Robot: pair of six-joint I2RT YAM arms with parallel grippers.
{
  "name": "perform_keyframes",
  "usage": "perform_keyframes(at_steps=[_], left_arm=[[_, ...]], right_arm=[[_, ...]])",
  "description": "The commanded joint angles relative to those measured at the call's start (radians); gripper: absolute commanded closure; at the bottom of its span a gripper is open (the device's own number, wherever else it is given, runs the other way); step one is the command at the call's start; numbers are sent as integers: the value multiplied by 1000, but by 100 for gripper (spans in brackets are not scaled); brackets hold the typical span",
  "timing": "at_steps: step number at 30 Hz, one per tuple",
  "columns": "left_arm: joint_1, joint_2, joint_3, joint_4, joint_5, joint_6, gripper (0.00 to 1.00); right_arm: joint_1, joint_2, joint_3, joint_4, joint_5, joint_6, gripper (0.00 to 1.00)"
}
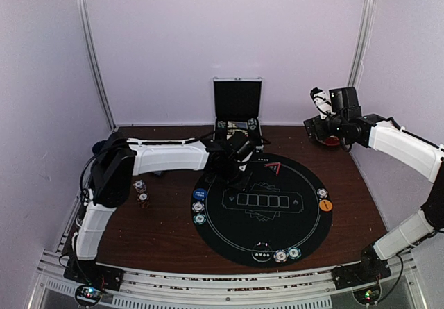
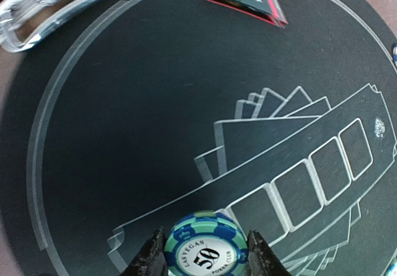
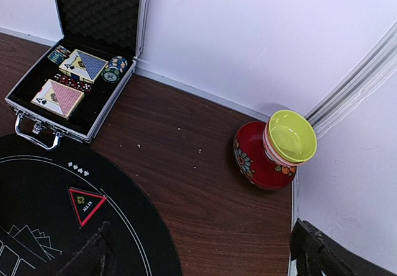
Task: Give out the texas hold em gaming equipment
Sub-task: Place the poker chips pile on the poker table mat.
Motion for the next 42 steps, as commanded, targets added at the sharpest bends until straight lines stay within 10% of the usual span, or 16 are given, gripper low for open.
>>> perform_keyframes(at_steps=[1,30,42], left_arm=[[-28,94,122,-18,22,-7,73],[-48,138,145,-58,-82,-9,68],[-48,137,172,-81,-63,-4,27]], right_arm=[[5,-20,-13,17,18,0,0],[6,-19,-13,17,6,-6,0],[12,-11,-12,13,3,-9,0]])
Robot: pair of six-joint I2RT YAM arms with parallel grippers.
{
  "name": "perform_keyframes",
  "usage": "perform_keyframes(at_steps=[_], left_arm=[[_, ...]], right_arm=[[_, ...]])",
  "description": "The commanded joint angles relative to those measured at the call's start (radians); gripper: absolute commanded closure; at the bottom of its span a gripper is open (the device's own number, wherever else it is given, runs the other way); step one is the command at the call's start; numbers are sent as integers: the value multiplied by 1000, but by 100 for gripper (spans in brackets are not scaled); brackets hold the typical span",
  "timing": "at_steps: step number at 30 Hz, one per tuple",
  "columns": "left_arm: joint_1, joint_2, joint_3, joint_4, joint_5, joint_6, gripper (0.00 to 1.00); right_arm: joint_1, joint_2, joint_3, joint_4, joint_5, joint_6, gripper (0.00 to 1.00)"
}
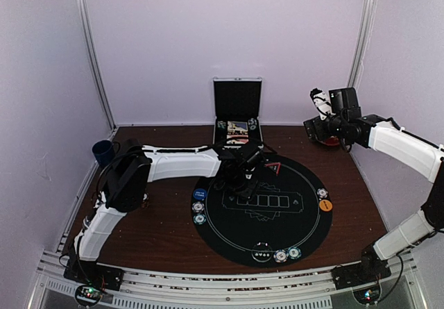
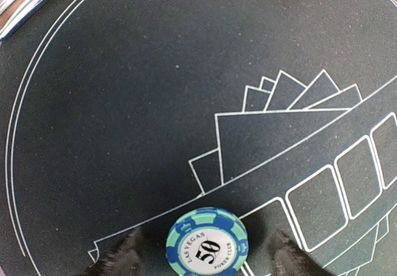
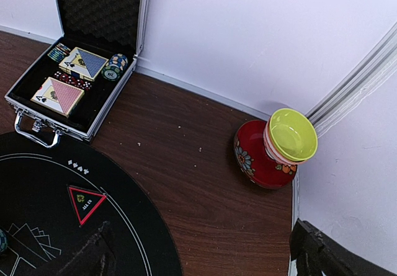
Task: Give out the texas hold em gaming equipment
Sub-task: Place the poker chips pile on the poker table mat.
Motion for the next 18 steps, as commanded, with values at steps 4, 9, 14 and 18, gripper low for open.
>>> perform_keyframes(at_steps=[4,9,14,18], left_arm=[[-2,-31,89,-50,-26,7,12],[2,-139,164,-150,-98,26,2],[42,-357,38,-244,-233,28,2],[120,-600,-212,-239,-296,8,2]], right_arm=[[13,-8,-8,9,-3,-10,0],[26,18,-2,-13,-51,-21,0],[95,68,26,-74,-133,-38,0],[196,130,74,-131,-183,-48,0]])
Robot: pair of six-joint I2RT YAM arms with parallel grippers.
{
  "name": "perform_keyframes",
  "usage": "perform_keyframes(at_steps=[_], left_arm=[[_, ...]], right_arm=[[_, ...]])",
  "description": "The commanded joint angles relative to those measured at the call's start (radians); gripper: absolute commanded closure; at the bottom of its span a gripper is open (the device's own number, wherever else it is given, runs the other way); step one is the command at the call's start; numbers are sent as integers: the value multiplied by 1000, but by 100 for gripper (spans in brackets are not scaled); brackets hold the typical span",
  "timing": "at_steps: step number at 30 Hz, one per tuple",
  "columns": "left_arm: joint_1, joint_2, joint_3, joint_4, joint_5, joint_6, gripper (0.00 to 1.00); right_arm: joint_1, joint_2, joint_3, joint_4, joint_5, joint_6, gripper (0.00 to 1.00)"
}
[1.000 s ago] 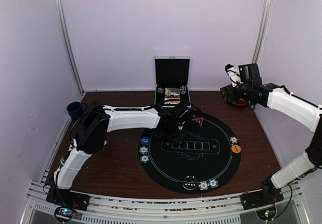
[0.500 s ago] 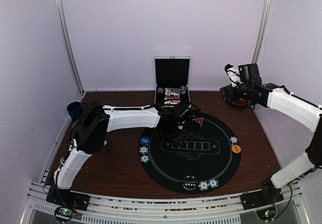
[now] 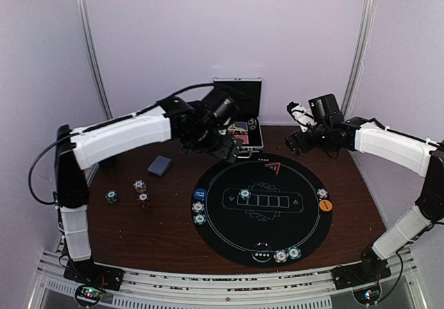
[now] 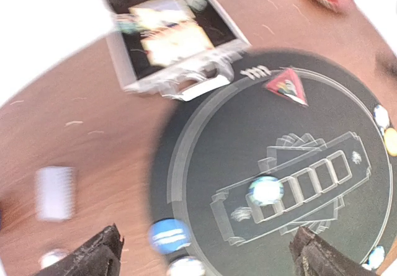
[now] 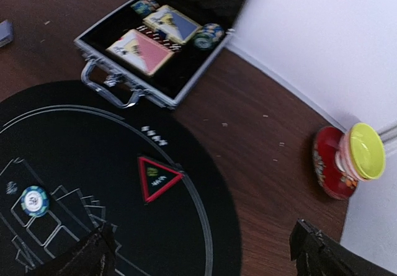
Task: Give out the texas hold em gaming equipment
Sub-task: Place the poker chips pile on the poker table mat, then pick up the pile of poker chips from the poker table mat.
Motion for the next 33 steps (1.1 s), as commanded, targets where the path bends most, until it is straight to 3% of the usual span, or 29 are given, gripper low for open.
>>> perform_keyframes(at_steps=[1,8,12,17,27,33], left_arm=[[104,-250,-227,-47,-113,-11,2],[199,-535,-624,46,-155,-6,2],[213,-603,-746,102,-181,11,2],[219,-656,-789,95,-194,10,2],[249,-863,-961,159,-301,66,2],[336,-961,-1026,232,-226,84,2]], right_arm=[[107,80,82,-101,-107,-22,0],[204,324,308,-287,-191,-37,0],[235,444,437,-371,-198,-47,0],[278,549,505,-408,-198,-46,0],[356,618,481,-420,-193,-51,2],[361,654,465,-408,-146,-32,4]])
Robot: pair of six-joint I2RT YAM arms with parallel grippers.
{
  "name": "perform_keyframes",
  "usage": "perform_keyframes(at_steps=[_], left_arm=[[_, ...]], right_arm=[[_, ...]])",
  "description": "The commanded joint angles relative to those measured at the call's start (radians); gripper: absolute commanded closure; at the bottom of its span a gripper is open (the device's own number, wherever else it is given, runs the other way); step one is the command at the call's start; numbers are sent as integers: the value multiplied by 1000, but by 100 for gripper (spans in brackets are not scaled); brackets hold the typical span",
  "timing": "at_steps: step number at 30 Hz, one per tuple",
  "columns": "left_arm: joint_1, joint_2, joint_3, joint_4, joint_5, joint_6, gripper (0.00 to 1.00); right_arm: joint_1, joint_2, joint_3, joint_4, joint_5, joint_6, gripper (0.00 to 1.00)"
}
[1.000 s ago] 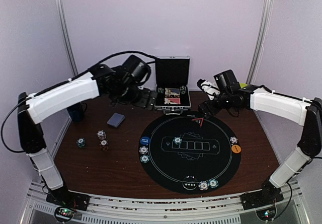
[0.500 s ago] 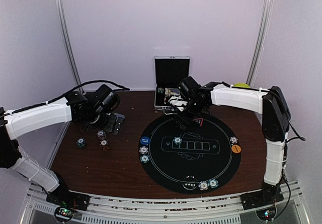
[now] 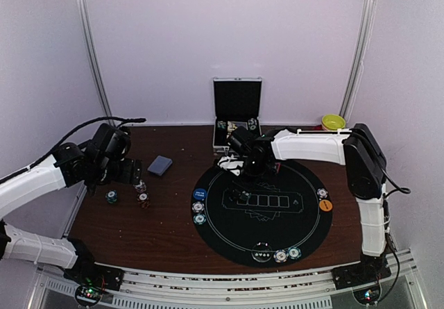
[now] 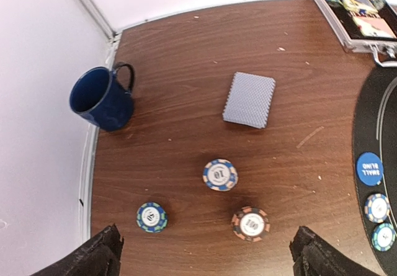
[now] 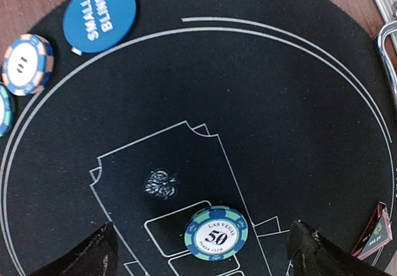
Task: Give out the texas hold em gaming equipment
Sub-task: Pick up the pile of poker chips from the poker table mat.
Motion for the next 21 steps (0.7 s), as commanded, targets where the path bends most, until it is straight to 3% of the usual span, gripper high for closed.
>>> perform_keyframes(at_steps=[1,21], left_arm=[[50,-45,-14,93,20,28,2],[75,-24,-17,87,29,35,2]], right_arm=[[-2,39,-16,-3,48,13,5],[-70,65,-42,2,-42,-10,18]])
